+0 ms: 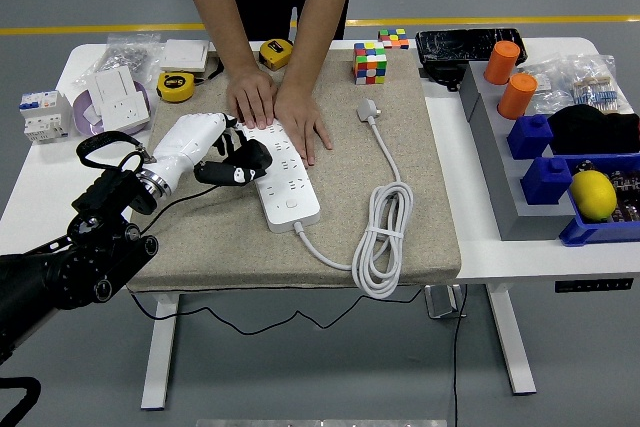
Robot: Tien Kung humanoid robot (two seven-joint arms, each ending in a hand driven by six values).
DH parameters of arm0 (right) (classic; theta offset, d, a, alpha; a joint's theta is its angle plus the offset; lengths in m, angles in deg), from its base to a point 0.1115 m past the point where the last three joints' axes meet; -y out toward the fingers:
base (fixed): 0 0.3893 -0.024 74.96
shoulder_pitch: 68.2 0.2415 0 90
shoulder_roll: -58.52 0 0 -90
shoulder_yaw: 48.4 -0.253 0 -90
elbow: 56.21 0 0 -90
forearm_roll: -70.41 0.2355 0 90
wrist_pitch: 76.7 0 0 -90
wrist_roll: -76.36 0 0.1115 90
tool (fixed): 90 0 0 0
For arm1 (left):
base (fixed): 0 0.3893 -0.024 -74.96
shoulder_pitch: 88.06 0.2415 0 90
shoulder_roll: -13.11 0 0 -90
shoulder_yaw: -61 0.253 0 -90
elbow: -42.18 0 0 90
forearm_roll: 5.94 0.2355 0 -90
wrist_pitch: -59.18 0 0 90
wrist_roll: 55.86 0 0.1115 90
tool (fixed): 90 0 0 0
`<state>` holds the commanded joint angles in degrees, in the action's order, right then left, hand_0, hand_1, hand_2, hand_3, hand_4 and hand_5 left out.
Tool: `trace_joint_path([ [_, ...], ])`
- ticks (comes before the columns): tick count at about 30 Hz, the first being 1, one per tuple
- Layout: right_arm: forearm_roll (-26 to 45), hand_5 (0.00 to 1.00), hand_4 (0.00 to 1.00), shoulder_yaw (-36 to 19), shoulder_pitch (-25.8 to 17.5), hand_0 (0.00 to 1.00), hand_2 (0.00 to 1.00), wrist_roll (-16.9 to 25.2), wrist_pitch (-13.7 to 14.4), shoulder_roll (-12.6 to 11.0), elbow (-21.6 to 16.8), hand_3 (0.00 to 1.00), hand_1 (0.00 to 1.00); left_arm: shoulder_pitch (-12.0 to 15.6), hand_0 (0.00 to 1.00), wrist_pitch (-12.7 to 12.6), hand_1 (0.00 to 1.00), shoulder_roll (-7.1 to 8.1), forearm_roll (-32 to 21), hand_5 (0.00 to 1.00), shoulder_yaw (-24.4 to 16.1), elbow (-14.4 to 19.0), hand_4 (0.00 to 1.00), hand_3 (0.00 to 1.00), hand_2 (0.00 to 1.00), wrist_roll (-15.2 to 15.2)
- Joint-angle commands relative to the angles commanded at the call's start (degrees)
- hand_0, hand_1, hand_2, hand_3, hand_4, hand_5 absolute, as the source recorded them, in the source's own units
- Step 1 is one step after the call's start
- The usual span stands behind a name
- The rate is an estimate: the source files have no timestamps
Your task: Pick up the plug,place it near the board,insert it into the board,press the button
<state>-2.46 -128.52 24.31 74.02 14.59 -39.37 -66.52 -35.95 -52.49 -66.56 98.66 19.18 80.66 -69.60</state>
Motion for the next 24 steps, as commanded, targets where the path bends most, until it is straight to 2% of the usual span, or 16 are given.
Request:
trace_joint_path([
  [24, 0.0, 0.797, 0.998, -0.1, 0.3, 0.927, 0.747, 0.1, 0.0, 0.0, 0.0, 0.780, 0.790, -0.8, 0.394, -0.4, 0.344, 0.00, 1.1, 0.148, 2.3, -2.1, 0.598, 0.319, 0.318, -0.3],
])
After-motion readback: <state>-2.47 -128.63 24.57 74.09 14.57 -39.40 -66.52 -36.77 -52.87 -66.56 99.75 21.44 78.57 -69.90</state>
